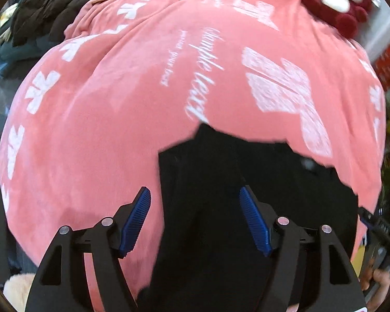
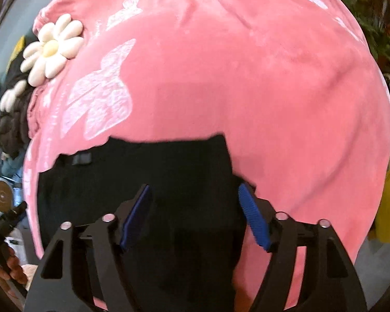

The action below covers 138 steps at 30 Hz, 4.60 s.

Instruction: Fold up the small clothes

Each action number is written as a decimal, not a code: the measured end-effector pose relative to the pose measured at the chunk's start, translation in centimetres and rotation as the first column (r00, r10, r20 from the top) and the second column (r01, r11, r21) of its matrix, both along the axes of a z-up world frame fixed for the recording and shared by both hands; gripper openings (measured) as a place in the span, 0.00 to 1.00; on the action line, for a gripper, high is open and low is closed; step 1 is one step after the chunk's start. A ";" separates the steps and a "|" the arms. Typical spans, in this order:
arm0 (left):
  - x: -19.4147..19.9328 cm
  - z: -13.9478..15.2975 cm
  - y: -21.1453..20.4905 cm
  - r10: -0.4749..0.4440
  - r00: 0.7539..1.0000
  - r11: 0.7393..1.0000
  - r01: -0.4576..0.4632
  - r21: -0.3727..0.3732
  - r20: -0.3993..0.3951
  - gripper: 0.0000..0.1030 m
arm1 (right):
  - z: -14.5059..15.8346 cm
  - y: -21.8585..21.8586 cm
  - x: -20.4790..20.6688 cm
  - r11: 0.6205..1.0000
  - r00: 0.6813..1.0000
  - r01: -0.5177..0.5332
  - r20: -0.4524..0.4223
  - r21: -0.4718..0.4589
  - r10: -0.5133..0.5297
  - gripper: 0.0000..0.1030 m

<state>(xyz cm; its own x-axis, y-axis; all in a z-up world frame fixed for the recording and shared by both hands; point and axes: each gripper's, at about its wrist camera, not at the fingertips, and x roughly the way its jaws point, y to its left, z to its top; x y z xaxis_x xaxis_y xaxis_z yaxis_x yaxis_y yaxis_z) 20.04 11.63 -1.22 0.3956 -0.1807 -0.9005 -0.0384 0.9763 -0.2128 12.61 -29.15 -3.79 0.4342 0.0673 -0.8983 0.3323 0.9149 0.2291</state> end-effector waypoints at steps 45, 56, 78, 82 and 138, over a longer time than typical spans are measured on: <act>-12.8 11.9 5.2 -0.106 0.976 0.976 0.139 -0.168 0.191 0.01 | 3.8 14.1 -13.5 0.832 0.840 -0.542 0.032 0.123 0.542 0.51; -13.7 11.0 6.1 -0.083 0.984 0.982 0.108 -0.157 0.157 0.01 | 1.3 15.9 -12.0 0.838 0.844 -0.530 -0.009 0.129 0.535 0.05; -1.6 1.1 0.7 -0.056 0.998 0.998 0.057 -0.025 0.008 0.04 | 1.4 -2.8 -2.9 0.996 0.996 -0.019 0.092 0.093 0.011 0.12; -2.9 0.8 1.8 -0.054 0.998 0.989 0.056 -0.136 0.016 0.37 | 2.0 -2.5 -6.8 0.996 0.987 -0.025 0.162 0.085 0.011 0.54; -12.8 -5.7 1.0 -0.004 0.990 1.000 0.005 0.008 -0.141 0.62 | -2.9 5.8 -12.7 0.996 0.981 -0.059 -0.188 -0.073 0.044 0.82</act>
<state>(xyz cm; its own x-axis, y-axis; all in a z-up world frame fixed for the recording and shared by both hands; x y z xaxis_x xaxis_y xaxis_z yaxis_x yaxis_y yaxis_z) 7.19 12.61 -6.91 0.2636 -0.1741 -0.9488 -0.0630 0.9784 -0.1971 -0.05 -23.39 -6.66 0.2565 0.0119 -0.9665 0.3143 0.9445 0.0951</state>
